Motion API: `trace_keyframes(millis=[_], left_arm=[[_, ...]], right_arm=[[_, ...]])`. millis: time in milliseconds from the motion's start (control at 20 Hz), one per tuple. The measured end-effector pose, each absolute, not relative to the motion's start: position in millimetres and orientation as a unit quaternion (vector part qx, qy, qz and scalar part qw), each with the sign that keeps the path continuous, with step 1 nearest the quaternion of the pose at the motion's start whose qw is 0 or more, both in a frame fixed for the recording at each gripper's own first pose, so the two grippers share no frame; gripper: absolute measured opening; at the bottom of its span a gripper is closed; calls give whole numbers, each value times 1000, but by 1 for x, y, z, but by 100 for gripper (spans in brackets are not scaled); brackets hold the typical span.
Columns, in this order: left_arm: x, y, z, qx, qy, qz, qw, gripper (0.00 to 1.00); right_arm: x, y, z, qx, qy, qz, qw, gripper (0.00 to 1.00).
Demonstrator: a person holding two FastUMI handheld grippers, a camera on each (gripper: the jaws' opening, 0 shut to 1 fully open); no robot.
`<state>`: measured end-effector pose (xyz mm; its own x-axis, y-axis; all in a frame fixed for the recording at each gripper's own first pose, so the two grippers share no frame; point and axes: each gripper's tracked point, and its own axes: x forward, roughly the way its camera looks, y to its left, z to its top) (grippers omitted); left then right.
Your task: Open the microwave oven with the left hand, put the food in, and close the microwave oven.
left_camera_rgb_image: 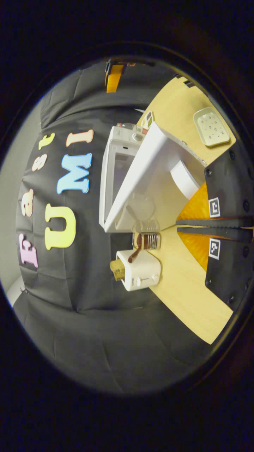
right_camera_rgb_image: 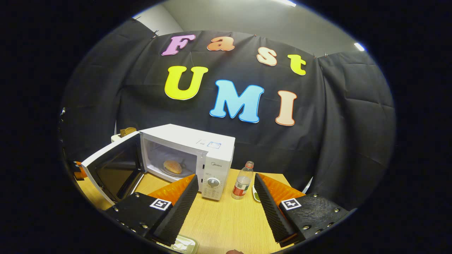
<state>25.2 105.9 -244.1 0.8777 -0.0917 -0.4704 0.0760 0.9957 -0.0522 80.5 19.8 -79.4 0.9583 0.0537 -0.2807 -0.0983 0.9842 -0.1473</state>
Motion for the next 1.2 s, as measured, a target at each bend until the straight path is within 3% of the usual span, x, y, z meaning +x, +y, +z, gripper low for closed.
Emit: trace_keyframes(millis=[900, 950, 1000, 1200], left_arm=[[128, -49, -224, 6, 220, -145, 965, 8], [132, -58, -224, 3, 220, -149, 964, 3], [137, -64, -223, 2, 219, -153, 964, 8], [155, -90, -226, -5, 219, -162, 962, 8]], right_arm=[[93, -67, -77, -75, 137, 0, 988, 97], [93, -71, -76, -76, 134, -1, 988, 97], [93, -74, -74, -77, 132, -3, 988, 97], [89, -93, -77, -92, 132, -15, 987, 97]])
